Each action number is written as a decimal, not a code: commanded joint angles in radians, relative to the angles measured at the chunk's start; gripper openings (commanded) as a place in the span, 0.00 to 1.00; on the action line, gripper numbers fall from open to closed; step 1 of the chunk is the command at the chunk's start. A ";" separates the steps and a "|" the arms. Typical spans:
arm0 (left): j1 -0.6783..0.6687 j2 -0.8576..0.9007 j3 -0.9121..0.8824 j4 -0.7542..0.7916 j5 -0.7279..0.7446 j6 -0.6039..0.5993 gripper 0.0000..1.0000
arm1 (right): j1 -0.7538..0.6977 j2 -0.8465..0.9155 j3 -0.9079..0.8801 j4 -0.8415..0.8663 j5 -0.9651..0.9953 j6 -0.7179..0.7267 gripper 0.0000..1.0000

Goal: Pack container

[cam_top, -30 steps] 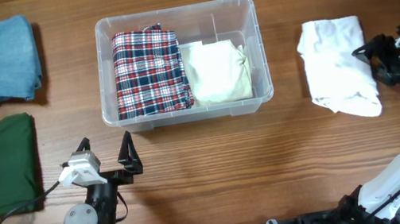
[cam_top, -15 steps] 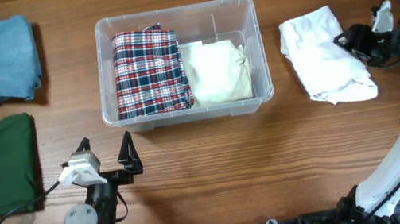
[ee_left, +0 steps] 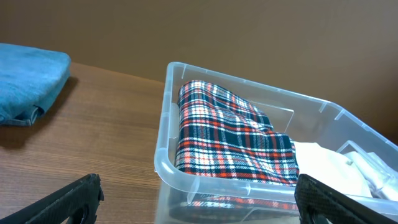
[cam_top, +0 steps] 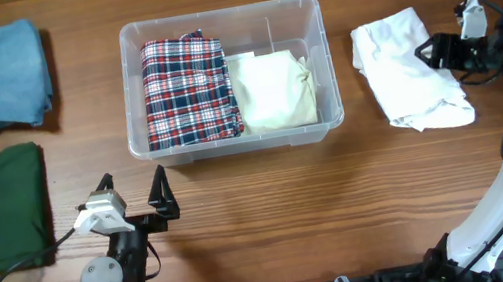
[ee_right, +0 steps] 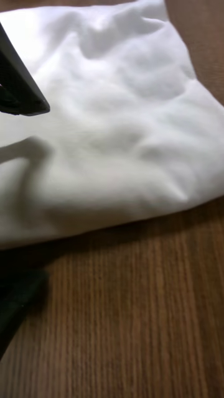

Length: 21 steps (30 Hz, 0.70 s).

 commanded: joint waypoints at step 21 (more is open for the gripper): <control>0.008 -0.006 -0.006 -0.001 0.004 0.006 1.00 | 0.002 0.027 -0.020 -0.207 -0.156 -0.034 0.69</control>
